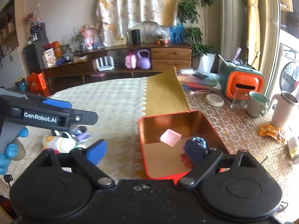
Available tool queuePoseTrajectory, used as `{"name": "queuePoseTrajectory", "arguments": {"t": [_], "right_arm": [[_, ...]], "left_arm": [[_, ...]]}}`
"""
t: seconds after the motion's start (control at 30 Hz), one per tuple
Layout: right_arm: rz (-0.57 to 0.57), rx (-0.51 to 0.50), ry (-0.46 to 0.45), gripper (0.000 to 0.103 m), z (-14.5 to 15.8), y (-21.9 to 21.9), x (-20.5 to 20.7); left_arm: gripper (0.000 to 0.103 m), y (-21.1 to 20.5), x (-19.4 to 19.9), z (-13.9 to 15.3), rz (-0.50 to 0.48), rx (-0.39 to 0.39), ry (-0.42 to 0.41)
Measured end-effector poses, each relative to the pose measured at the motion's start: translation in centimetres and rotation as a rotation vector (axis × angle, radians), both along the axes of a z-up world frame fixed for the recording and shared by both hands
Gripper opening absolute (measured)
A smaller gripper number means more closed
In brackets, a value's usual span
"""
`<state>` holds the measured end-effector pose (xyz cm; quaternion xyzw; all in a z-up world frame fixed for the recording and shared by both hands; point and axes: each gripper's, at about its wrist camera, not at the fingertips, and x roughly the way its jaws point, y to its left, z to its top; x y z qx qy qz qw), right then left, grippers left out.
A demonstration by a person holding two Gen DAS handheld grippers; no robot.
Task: Organize rigid objects
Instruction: 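Withdraw both tools from the red box back over the table items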
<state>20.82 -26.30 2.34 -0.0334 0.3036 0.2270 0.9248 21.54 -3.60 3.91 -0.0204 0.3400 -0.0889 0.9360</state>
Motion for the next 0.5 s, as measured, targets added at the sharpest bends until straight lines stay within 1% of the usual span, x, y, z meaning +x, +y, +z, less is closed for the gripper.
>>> {"name": "queuePoseTrajectory", "arguments": {"t": [0.27,0.37,0.4,0.5], "right_arm": [[0.062,0.018,-0.027,0.098,0.8,2.9,-2.3],[0.085,0.026,-0.034,0.101,0.8,4.0,-2.9],[0.094,0.029,-0.034,0.102,0.8,4.4,-3.1],[0.123,0.034,-0.034,0.103,0.5,5.5,-3.6]], "left_arm": [[0.083,4.4,-3.9,1.4,0.048,0.022,-0.033],[0.085,6.2,-5.2,1.6,0.060,0.012,-0.042],[0.087,6.8,-5.7,1.6,0.066,0.013,-0.046],[0.087,8.5,-7.0,1.3,0.096,0.039,-0.058]]}}
